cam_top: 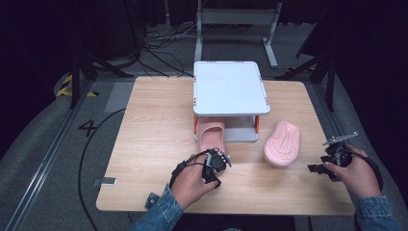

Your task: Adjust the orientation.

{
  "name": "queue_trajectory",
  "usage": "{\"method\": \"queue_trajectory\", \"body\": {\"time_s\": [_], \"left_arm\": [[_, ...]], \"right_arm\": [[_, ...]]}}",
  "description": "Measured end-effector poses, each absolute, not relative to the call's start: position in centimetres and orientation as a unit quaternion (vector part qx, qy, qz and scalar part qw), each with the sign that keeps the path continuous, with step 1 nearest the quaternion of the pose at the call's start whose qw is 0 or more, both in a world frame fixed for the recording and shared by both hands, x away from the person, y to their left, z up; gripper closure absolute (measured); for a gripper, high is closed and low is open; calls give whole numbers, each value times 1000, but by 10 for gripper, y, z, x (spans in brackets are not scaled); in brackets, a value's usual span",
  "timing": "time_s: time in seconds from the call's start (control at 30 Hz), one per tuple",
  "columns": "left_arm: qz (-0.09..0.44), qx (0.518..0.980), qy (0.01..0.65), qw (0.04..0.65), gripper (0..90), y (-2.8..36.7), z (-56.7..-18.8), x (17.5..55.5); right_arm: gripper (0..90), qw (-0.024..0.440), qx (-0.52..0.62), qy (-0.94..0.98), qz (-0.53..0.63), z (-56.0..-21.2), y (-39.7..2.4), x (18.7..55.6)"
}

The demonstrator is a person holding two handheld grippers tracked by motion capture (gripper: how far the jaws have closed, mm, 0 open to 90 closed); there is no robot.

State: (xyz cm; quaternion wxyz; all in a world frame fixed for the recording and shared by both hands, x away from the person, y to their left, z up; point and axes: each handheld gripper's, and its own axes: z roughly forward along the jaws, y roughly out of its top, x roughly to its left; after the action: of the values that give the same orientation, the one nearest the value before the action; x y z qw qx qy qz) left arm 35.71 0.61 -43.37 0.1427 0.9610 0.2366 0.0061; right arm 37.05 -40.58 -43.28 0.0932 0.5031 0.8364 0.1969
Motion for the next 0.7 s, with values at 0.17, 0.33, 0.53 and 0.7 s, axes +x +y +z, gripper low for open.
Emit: {"method": "queue_trajectory", "body": {"time_s": [0.17, 0.33, 0.53, 0.7], "left_arm": [[20, 955, 252, 154, 627, 6, -433, 370], [43, 948, 267, 169, 625, 9, -428, 382], [57, 942, 278, 179, 578, 10, -423, 392], [79, 938, 284, 181, 524, 9, -426, 403]], "right_arm": [[279, 93, 507, 834, 196, -434, -408, 367], [279, 92, 511, 832, 194, -434, -411, 364], [278, 93, 513, 831, 194, -434, -412, 362], [278, 92, 514, 831, 193, -436, -413, 361]]}}
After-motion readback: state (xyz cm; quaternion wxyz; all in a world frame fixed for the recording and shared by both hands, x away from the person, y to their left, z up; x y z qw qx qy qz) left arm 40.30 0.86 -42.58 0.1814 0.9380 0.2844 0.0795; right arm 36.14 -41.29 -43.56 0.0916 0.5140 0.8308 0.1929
